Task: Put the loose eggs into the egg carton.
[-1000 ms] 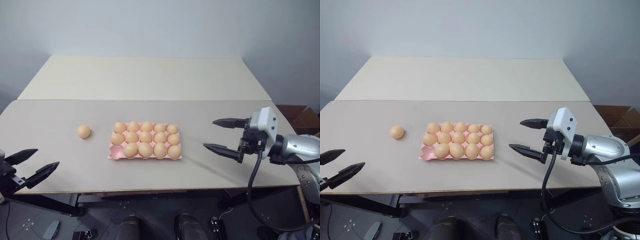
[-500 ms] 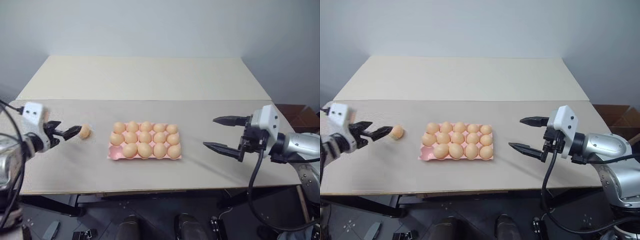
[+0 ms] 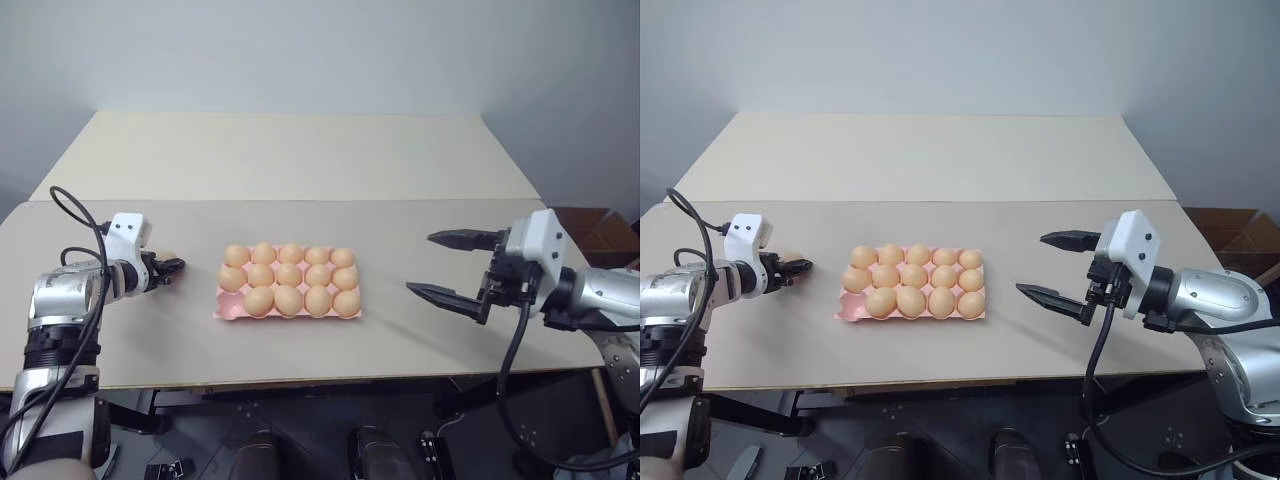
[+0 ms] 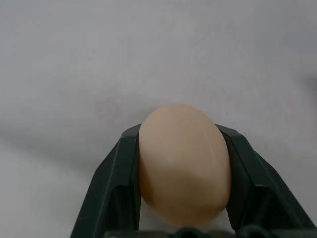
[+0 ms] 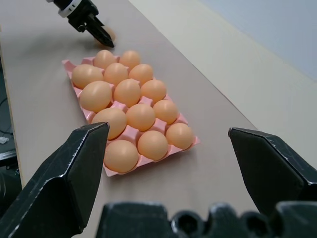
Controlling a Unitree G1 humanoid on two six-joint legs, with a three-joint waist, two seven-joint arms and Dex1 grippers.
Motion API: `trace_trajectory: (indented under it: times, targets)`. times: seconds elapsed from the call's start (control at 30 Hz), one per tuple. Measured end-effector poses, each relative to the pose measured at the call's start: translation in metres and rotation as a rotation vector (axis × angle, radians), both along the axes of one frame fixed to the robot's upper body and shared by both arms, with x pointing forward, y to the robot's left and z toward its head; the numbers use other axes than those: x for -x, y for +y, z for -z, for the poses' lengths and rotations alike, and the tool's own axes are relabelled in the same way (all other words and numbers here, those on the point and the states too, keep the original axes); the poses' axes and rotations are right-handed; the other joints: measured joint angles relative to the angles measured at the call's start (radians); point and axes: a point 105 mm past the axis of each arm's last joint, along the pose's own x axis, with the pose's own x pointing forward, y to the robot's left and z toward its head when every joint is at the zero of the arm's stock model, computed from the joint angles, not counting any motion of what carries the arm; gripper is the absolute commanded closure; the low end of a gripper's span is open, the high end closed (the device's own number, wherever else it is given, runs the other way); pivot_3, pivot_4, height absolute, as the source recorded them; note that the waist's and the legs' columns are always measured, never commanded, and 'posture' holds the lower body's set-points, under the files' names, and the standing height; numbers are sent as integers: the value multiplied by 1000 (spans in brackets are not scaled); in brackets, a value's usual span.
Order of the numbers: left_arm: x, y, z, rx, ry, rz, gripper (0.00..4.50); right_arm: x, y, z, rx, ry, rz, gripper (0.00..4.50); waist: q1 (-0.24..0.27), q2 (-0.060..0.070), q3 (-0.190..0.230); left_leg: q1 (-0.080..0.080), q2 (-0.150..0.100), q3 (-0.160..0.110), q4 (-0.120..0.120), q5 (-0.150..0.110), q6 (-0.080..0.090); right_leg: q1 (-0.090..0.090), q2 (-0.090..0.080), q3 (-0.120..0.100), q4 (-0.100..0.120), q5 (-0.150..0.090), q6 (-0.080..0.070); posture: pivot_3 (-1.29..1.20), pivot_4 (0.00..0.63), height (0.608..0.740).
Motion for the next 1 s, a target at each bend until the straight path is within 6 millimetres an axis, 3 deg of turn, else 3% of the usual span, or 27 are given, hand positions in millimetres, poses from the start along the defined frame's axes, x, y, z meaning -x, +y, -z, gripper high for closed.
trace_trajectory:
  times: [0.23, 0.4, 0.53, 0.67, 0.8, 0.87, 1.0]
  targets:
    - [36, -40, -42, -92, -164, 499, 2706, 6, 2, 4, -2, 17, -2, 0, -4, 0, 0, 0, 1, 1, 0, 0, 0, -1, 0, 1, 1, -1, -2, 0, 150, 740]
    - [73, -75, -43, 0, -202, 899, 2706, 8, 3, 6, -5, 18, 6, 0, 0, 1, 0, 0, 1, 1, 0, 0, 0, -1, 0, 0, 0, -2, -4, 0, 150, 740]
    - [74, -85, -31, -13, -163, 955, 2706, 7, 3, 5, -10, 14, 15, 0, 8, 1, 0, 0, 0, 1, 0, 0, 0, 0, 0, 0, 0, -1, -1, 0, 150, 740]
    - [70, -94, -14, -39, -116, 948, 1459, 8, 4, 5, -9, 6, 14, 0, 8, 0, 0, -1, 0, 0, 0, 0, 0, -1, 0, 0, 0, -1, 0, 0, 150, 740]
    - [69, -93, -12, -44, -106, 946, 199, 8, 4, 5, -12, 5, 24, 0, 3, 0, 0, 0, 0, 0, 0, 0, 0, -1, 0, 0, 0, -1, 0, 0, 150, 740]
    - [70, -90, -14, -51, -104, 946, 89, 8, 4, 5, -13, 4, 28, 0, 3, 0, 0, 0, 1, 0, 0, 0, 0, -1, 1, 0, 1, -1, 0, 0, 150, 740]
    - [70, -74, -43, -53, -195, 906, 89, 8, 4, 4, -15, 4, 28, 0, 3, 0, 0, -1, 1, 0, 0, 0, 0, -1, 0, 0, 0, -1, 0, 0, 150, 740]
